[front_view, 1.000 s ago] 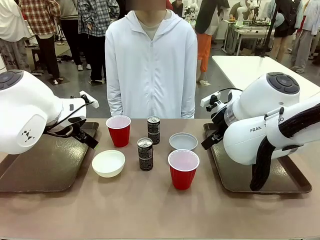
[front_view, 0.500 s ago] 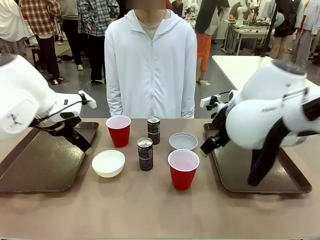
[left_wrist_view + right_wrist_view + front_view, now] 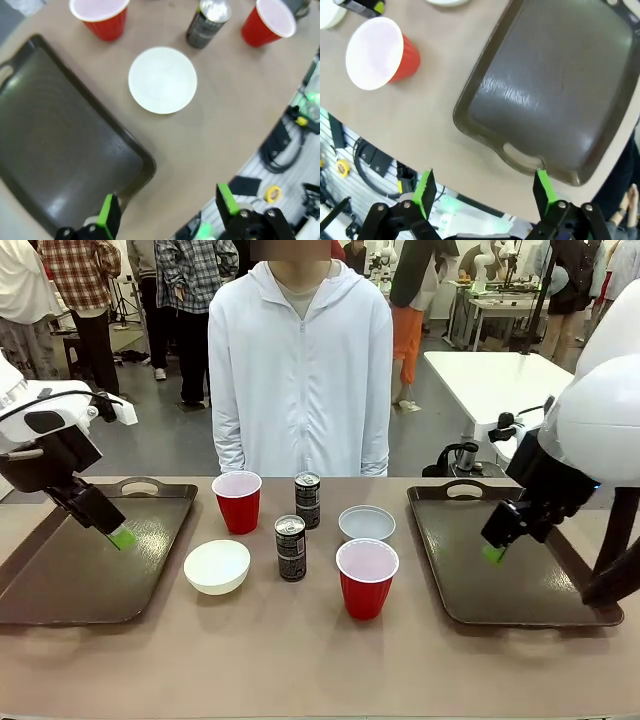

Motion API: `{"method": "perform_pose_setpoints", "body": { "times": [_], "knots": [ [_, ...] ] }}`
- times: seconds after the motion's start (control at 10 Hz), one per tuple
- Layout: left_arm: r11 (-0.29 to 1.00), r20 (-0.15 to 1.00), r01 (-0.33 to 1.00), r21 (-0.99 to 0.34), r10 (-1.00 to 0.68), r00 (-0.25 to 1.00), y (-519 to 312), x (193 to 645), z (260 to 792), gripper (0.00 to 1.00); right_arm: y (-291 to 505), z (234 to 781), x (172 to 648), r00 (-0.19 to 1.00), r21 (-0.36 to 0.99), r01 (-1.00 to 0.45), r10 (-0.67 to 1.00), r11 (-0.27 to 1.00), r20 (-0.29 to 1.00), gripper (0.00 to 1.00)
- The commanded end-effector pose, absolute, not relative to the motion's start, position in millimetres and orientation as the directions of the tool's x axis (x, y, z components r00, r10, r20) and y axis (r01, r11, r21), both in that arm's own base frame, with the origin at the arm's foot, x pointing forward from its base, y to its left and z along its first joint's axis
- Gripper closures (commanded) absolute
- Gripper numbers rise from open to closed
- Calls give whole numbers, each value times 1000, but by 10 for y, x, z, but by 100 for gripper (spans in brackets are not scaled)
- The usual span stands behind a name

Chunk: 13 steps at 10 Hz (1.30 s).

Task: Prepare tableware on both trays.
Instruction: Pick up a Picnic Bowl from the table and place it on a Handle tray.

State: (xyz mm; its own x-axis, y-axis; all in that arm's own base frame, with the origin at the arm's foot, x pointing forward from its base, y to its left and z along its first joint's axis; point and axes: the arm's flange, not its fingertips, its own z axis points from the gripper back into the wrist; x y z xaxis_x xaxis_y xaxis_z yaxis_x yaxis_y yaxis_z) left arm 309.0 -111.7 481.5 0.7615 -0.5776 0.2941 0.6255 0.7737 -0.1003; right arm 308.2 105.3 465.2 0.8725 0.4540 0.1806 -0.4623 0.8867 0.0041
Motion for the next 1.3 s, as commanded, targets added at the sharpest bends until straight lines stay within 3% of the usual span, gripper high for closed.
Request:
{"method": "perform_pose_setpoints", "body": {
  "times": [0.0,0.1,0.3,0.5,0.6,0.8,1.2],
  "knots": [
    [775,306,629,-71,-583,753,-1169,3206,4729,0,1207,4470,3262,856,19,-487,473,873,211,0],
    [774,294,626,-100,-578,762,-1117,3090,4815,0,1053,4652,3082,873,4,-462,454,887,181,0],
    [726,338,541,-425,-427,839,-690,3303,4717,0,652,4614,3265,909,274,-409,364,870,201,0],
    [612,374,432,-662,-229,899,-43,3380,4602,0,-80,4548,3224,955,537,-291,205,792,215,0],
    [572,357,359,-737,-121,926,280,3382,4434,0,-285,4480,3208,964,598,-258,162,759,210,0],
    [534,321,264,-803,15,947,843,3380,4189,0,-787,4275,3185,980,687,-169,47,707,192,0],
    [582,255,154,-798,95,962,1594,3224,4045,0,-1335,4165,2995,979,787,-109,-72,607,192,0]
  ]
}}
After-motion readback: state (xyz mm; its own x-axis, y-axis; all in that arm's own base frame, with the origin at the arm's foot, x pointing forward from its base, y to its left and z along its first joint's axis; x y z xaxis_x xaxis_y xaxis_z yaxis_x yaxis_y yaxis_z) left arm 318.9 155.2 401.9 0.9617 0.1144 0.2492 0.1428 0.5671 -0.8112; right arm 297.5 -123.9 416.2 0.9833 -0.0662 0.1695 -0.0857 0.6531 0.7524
